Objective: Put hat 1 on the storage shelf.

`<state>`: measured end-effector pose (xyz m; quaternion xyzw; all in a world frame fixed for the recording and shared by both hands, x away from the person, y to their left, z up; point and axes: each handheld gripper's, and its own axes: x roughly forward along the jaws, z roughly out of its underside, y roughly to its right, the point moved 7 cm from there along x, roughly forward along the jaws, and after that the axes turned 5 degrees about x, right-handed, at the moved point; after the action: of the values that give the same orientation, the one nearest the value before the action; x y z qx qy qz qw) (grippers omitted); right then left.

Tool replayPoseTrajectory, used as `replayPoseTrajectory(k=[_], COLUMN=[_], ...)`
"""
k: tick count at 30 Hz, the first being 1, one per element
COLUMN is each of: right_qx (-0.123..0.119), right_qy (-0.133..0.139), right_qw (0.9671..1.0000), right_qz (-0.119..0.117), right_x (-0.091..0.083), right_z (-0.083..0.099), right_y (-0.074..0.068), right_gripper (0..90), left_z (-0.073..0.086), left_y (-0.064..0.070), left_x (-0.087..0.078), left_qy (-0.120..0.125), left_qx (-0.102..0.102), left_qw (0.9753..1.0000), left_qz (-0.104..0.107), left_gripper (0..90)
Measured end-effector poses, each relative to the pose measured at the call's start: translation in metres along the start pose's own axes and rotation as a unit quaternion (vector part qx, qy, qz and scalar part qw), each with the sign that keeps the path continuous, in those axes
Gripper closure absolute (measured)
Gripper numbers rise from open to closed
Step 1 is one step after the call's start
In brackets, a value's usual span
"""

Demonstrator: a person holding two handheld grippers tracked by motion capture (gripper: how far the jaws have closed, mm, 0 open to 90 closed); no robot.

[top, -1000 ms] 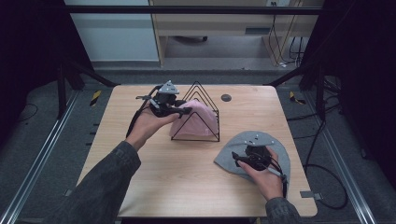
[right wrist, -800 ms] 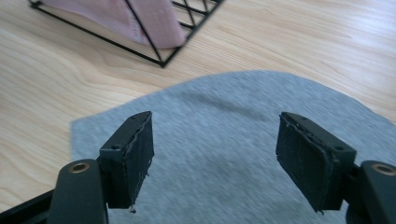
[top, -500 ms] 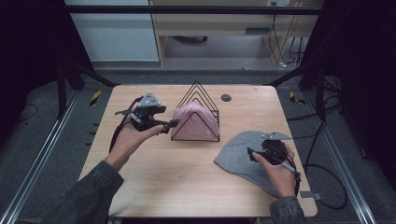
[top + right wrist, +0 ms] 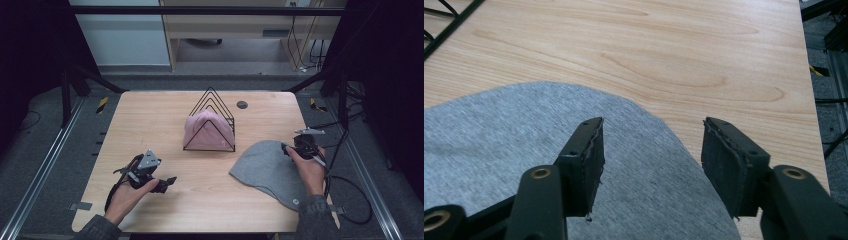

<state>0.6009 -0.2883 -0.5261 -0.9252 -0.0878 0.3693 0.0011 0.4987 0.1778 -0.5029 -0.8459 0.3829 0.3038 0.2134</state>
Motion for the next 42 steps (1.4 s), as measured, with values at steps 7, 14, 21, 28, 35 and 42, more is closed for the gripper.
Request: replayPoseTrajectory(k=[7,14,21,28,35,42], right_qx=[0.001,0.025,0.017,0.011,0.003,-0.028], right_qy=[-0.01,-0.023,-0.045,-0.049,-0.053,-0.025], right_qw=[0.9999,0.9994,0.9988,0.9987,0.9981,0.9982], right_qz=[0.001,0.002,0.004,-0.009,-0.032,-0.047], right_x=[0.002,0.002,0.004,0.002,0.0,-0.015], right_z=[0.006,0.013,0.021,0.023,0.024,0.015], right_y=[0.004,0.016,0.018,0.015,0.009,-0.006], right_gripper=[38.5,37.5,44.6,58.1,80.6,84.7], left_z=[0.014,0.017,0.017,0.018,0.018,0.018], left_y=[-0.001,-0.004,-0.001,-0.001,0.0,0.0], left_x=[0.004,-0.002,-0.002,-0.001,-0.001,-0.001], left_qy=[-0.032,-0.025,-0.025,-0.027,-0.028,-0.031], left_qx=[-0.022,-0.039,-0.034,-0.035,-0.033,-0.035], left_qw=[0.9992,0.9988,0.9991,0.999,0.999,0.9989], left_qz=[-0.009,-0.013,-0.007,-0.004,-0.005,-0.001], left_gripper=[12.0,11.8,11.8,11.9,12.0,12.2])
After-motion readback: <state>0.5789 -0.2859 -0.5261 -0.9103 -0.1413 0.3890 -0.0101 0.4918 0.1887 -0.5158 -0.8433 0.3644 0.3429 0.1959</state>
